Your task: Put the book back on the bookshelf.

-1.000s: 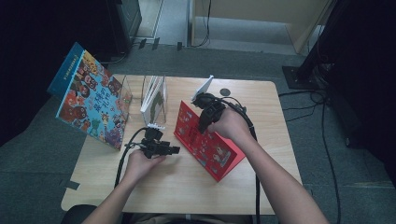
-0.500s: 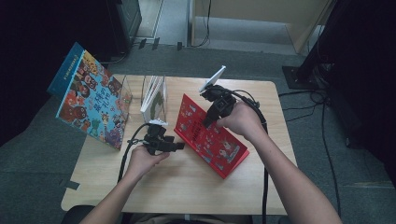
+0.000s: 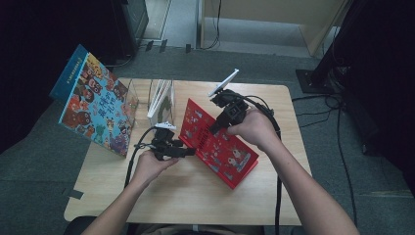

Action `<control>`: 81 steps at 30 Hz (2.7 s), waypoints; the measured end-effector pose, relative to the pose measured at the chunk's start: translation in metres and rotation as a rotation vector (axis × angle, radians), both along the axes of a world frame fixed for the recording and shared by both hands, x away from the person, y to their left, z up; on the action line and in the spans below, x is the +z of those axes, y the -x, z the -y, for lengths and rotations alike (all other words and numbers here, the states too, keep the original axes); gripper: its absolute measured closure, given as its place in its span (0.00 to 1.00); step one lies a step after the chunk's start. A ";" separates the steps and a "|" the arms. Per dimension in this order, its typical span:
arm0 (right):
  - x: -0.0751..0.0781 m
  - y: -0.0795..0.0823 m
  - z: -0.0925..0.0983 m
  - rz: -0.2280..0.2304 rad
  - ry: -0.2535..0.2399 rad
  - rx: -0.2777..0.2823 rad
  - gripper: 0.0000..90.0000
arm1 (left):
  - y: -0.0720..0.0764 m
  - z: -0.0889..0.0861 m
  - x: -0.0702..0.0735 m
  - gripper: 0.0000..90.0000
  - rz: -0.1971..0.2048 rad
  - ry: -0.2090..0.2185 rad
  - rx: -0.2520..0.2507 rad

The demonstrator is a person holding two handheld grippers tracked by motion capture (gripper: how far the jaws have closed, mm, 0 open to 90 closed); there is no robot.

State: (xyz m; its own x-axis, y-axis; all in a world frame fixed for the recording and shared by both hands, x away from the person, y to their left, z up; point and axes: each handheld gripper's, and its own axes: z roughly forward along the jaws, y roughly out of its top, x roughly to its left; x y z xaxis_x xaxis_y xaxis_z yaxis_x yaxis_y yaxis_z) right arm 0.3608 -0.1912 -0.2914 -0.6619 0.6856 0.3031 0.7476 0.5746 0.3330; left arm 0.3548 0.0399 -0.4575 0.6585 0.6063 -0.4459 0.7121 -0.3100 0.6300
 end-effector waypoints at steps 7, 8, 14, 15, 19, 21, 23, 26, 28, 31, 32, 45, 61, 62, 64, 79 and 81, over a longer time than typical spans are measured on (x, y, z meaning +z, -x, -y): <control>-0.001 0.005 0.009 0.005 -0.059 0.010 0.97 | -0.004 -0.004 0.003 0.23 0.015 0.030 -0.025; -0.001 0.007 0.010 0.005 -0.064 0.018 0.97 | -0.004 -0.004 0.002 0.21 0.016 0.032 -0.030; -0.002 0.012 0.012 0.021 -0.089 0.039 0.97 | -0.002 -0.004 0.001 0.12 0.061 0.020 -0.082; -0.002 0.013 0.011 0.027 -0.085 0.046 0.97 | -0.002 -0.004 0.001 0.12 0.057 0.016 -0.083; -0.002 0.014 0.009 0.047 -0.083 0.046 0.98 | -0.003 -0.004 0.000 0.12 0.016 0.029 -0.076; -0.002 0.012 0.010 0.048 -0.085 0.044 0.98 | -0.003 -0.004 0.000 0.12 0.005 0.028 -0.070; -0.003 0.011 0.011 0.045 -0.086 0.043 0.98 | -0.002 -0.004 0.000 0.12 -0.008 0.017 -0.057; -0.005 0.010 0.010 0.046 -0.084 0.038 0.98 | -0.001 -0.004 -0.003 0.14 -0.050 -0.036 -0.029; -0.005 0.011 0.009 0.050 -0.080 0.045 0.98 | -0.001 -0.006 -0.006 0.15 -0.062 -0.036 -0.024; -0.005 0.011 0.009 0.056 -0.082 0.042 0.99 | -0.001 -0.009 -0.009 0.21 -0.110 0.024 -0.054; -0.005 0.011 0.009 0.058 -0.087 0.044 0.99 | 0.000 -0.009 -0.009 0.22 -0.092 0.028 -0.058; -0.006 0.016 0.013 0.080 -0.139 0.074 0.97 | -0.004 -0.007 0.003 0.19 -0.047 0.043 -0.079; -0.018 0.028 0.046 0.162 -0.330 0.143 0.94 | -0.010 -0.005 0.032 0.14 0.056 0.052 -0.080; -0.018 0.028 0.047 0.166 -0.334 0.145 0.94 | -0.010 -0.004 0.032 0.13 0.051 0.061 -0.078; -0.019 0.030 0.048 0.172 -0.344 0.151 0.93 | -0.013 -0.004 0.032 0.12 0.039 0.069 -0.088; -0.026 0.035 0.051 0.214 -0.406 0.153 0.92 | -0.020 -0.008 0.033 0.07 -0.007 0.157 -0.125; -0.027 0.036 0.049 0.215 -0.406 0.160 0.92 | -0.021 -0.005 0.031 0.01 -0.035 0.163 -0.145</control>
